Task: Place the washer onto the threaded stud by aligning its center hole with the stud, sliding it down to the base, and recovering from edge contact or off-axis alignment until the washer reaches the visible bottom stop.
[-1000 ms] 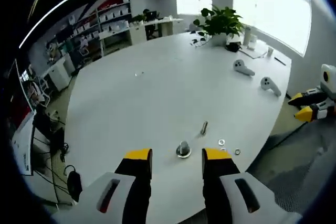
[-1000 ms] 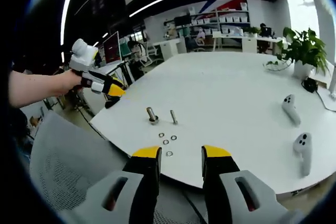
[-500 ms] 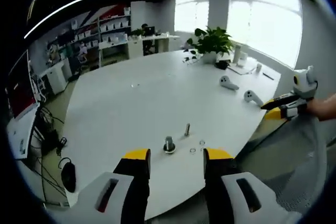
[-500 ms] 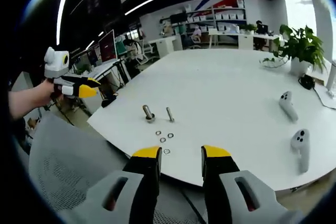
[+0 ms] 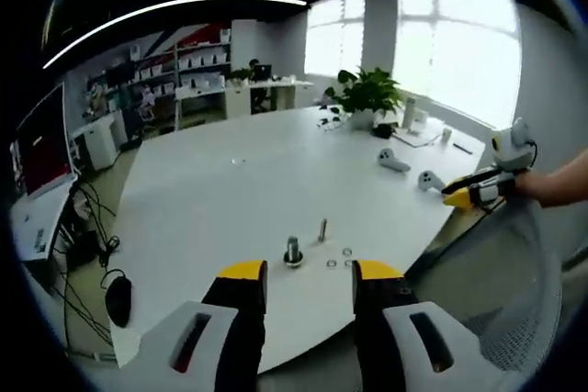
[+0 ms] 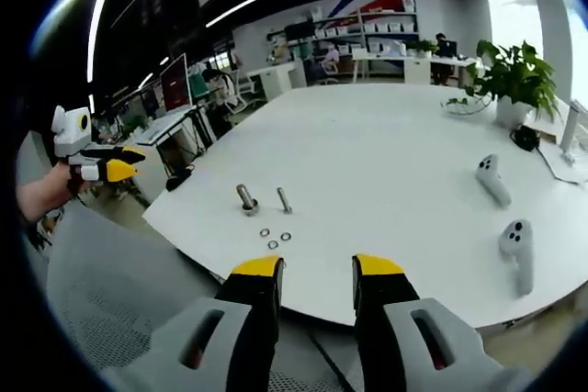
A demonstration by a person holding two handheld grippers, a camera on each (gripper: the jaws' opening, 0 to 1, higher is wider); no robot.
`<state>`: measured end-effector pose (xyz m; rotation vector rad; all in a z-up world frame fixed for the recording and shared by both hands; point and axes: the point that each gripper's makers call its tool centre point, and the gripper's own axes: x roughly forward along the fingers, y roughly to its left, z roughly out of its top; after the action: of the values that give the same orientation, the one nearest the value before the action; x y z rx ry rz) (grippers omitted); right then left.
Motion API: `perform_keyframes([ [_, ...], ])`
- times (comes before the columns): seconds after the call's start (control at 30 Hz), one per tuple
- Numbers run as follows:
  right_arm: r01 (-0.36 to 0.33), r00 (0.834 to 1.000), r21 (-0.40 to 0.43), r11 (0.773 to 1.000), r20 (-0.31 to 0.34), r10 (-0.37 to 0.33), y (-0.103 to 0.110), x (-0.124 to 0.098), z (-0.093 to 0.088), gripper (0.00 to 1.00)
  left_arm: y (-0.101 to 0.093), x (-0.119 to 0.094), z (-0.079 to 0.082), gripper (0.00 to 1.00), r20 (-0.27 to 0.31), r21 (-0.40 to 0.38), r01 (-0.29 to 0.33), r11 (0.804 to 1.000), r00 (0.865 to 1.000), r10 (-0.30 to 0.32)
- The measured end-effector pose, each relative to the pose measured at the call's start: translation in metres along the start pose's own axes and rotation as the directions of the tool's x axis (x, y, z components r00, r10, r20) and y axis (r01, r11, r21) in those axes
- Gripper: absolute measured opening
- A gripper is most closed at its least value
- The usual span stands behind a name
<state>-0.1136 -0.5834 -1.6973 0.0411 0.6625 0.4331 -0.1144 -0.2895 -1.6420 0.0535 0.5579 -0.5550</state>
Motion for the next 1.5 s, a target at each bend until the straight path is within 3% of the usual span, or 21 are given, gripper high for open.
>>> perform_keyframes([
  [0.2,0.0,1.0,0.0,1.0,-0.02,0.0,0.0,0.001,-0.003,0.32,0.006,-0.004,-0.016,0.36,-0.015,0.022,0.012,1.0,1.0,-0.012],
  [0.37,0.007,0.999,-0.003,1.0,-0.04,-0.007,-0.002,0.002,-0.007,0.32,0.002,-0.007,-0.009,0.36,0.058,-0.081,0.052,0.995,0.997,-0.047],
  [0.7,0.018,0.997,-0.001,1.0,-0.069,-0.018,-0.005,0.003,-0.013,0.32,-0.011,-0.005,-0.007,0.35,0.092,0.004,0.065,0.998,0.994,-0.065],
  [0.93,0.014,0.998,-0.007,1.0,-0.064,-0.014,-0.002,0.001,-0.012,0.32,-0.012,0.001,-0.008,0.33,0.101,-0.003,0.084,0.996,0.991,-0.084],
  [1.07,0.015,0.998,-0.006,1.0,-0.063,-0.015,-0.001,0.001,-0.011,0.32,-0.022,0.0,-0.007,0.3,0.102,0.052,0.099,0.994,0.989,-0.104],
  [1.3,0.018,0.997,-0.011,1.0,-0.077,-0.019,-0.001,0.001,-0.012,0.32,-0.022,0.005,-0.008,0.31,0.112,0.032,0.113,0.993,0.987,-0.116],
  [1.37,0.018,0.997,-0.008,1.0,-0.079,-0.019,-0.001,0.001,-0.013,0.32,-0.025,0.009,-0.015,0.35,0.09,0.0,0.144,0.99,0.985,-0.144],
  [1.5,0.029,0.997,0.003,1.0,-0.068,-0.029,-0.002,0.001,-0.011,0.32,-0.03,0.007,-0.017,0.34,0.088,0.025,0.171,0.985,0.981,-0.172],
])
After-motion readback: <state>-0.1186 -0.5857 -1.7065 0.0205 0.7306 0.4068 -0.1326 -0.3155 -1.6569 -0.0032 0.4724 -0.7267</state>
